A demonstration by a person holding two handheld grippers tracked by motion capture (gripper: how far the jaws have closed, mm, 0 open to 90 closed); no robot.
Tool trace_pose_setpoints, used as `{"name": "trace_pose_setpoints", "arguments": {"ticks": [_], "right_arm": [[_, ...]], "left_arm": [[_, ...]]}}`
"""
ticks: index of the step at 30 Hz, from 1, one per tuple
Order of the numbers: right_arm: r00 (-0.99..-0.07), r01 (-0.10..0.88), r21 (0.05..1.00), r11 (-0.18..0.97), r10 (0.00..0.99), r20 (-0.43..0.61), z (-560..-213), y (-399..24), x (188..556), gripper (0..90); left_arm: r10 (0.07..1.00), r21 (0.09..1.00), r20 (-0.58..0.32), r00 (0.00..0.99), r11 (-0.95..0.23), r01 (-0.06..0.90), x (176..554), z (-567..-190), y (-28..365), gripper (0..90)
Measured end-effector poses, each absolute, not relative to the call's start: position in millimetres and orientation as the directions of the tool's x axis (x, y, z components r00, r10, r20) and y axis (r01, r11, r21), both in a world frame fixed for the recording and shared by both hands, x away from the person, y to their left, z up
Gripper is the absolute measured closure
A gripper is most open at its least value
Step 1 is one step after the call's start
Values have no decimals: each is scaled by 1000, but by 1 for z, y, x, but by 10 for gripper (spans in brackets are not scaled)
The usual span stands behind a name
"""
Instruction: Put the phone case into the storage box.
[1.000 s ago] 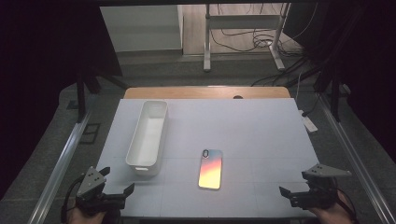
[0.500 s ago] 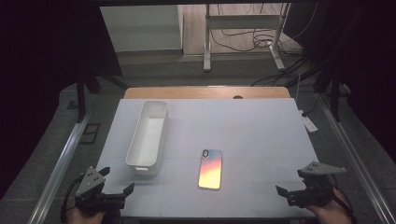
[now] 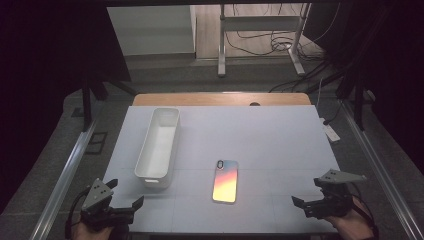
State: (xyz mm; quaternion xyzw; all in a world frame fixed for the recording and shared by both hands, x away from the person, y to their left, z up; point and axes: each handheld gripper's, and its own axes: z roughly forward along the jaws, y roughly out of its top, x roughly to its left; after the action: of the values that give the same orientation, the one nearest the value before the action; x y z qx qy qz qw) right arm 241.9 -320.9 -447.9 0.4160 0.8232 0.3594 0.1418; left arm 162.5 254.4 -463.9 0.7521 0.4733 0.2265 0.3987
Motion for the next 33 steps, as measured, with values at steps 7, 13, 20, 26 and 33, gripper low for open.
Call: {"name": "trace_pose_setpoints", "arguments": {"ticks": [7,13,20,26,33], "right_arm": [[-627,583,699,414,777,63,-448,-315,248,0],[-642,579,684,444,765,47,-449,-310,252,0],[-659,573,676,464,751,42,-449,-304,257,0],[-669,573,675,465,741,57,-448,-299,262,0],[-679,574,674,465,730,75,-449,-290,266,0]], "left_arm": [[892,813,-36,450,-236,533,163,-464,254,8],[892,812,-34,451,-238,533,163,-464,254,8],[892,811,-34,451,-239,533,163,-464,254,7],[892,811,-33,451,-240,533,163,-464,254,7],[892,811,-33,452,-241,534,163,-464,254,7]]}}
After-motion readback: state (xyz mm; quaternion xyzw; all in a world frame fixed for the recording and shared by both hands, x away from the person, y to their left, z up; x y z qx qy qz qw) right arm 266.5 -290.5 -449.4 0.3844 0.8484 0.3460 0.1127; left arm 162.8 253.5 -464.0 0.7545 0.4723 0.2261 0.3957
